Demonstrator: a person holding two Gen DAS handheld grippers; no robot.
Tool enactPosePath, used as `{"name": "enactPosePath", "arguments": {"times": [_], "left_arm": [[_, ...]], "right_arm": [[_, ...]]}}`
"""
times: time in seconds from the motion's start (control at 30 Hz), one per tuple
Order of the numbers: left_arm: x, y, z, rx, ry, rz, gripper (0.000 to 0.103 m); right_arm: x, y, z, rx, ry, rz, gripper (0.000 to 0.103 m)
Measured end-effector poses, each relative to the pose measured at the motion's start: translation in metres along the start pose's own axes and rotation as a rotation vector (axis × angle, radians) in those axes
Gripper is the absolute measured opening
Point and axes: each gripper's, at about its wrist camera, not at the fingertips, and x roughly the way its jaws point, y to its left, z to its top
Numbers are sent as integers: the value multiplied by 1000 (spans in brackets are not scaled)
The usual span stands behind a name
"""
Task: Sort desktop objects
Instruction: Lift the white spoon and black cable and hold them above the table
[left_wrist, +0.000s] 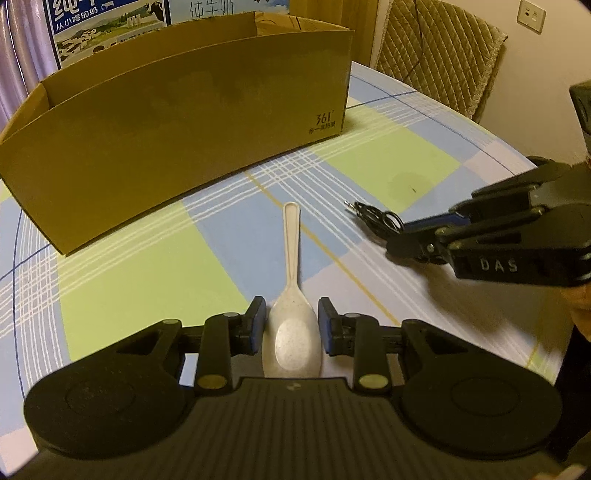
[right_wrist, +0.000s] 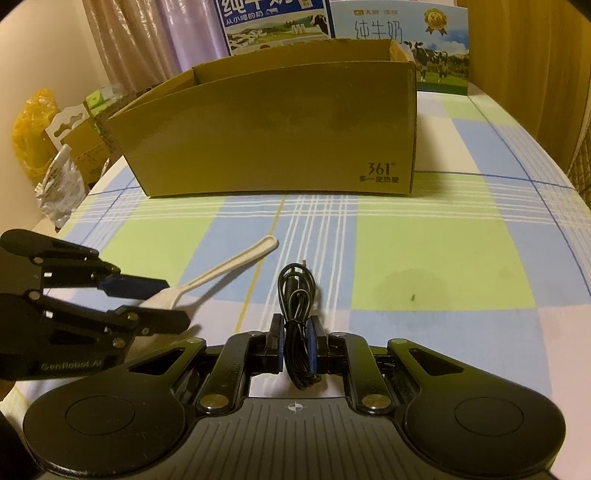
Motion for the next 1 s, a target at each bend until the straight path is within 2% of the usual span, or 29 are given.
{"name": "enactPosePath", "arguments": {"times": [0.33,0.4,0.43,0.5,0.57,1.0], "left_arm": [[17,3,16,-1,10,-2,25],[19,1,18,7,15,-9,18],[21,0,19,13,23,-12,10],[22,-1,20,15,29,-8,10],[21,-1,21,7,28,-4,4],[-13,-3,24,3,-27,30,4]], "right_arm": [[3,-4,0,16,1,-6,9],[3,-4,0,17,2,-6,9],[3,-5,1,18,1,-6,9],[3,-5,1,20,0,-7,9],[3,-6,2,22,-2,-7,9],[-5,-6,6,34,-23,-4,9]]}}
